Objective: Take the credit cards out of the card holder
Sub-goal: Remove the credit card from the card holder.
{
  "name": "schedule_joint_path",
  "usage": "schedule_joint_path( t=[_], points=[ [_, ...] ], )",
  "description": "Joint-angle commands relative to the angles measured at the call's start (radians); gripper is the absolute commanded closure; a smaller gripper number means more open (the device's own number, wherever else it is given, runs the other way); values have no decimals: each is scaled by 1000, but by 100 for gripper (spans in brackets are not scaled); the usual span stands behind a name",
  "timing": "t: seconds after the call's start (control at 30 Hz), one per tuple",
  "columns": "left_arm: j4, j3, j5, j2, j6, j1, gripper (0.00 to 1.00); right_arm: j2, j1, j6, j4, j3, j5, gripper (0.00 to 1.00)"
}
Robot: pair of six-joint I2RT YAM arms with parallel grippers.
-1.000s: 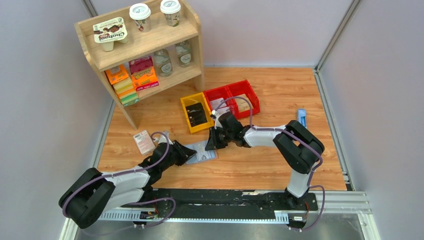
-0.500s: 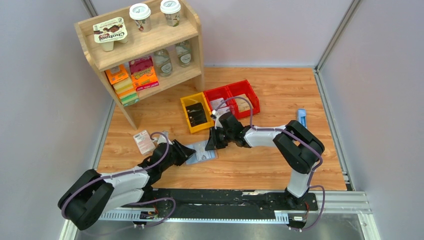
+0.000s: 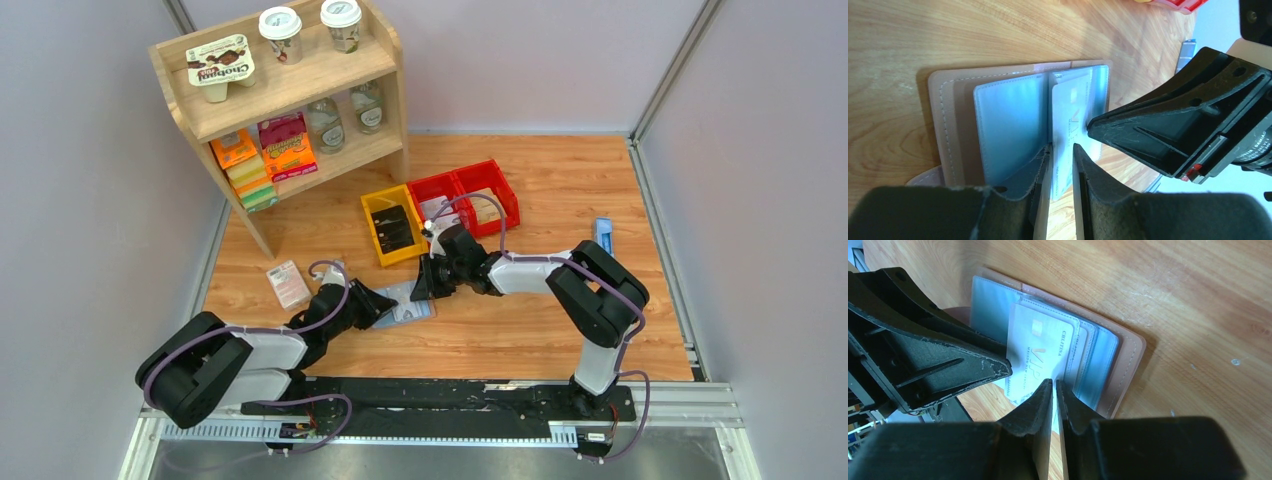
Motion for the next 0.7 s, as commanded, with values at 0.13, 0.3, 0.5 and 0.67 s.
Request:
schedule_joint_path(
  t=[0.13, 0.3, 0.5, 0.67],
  points=[
    [150, -30, 27, 1, 15, -2, 78, 16, -14, -31, -71, -44, 55, 84],
    [227, -33, 44, 34, 6, -2, 88, 21, -20, -30, -68, -47, 52, 84],
    [222, -83, 17, 13, -32, -2, 99, 29, -29, -33, -69, -50, 55, 84],
    [48, -110, -29, -108, -71, -2, 100, 44, -38, -36, -76, -54, 64, 85]
  ],
)
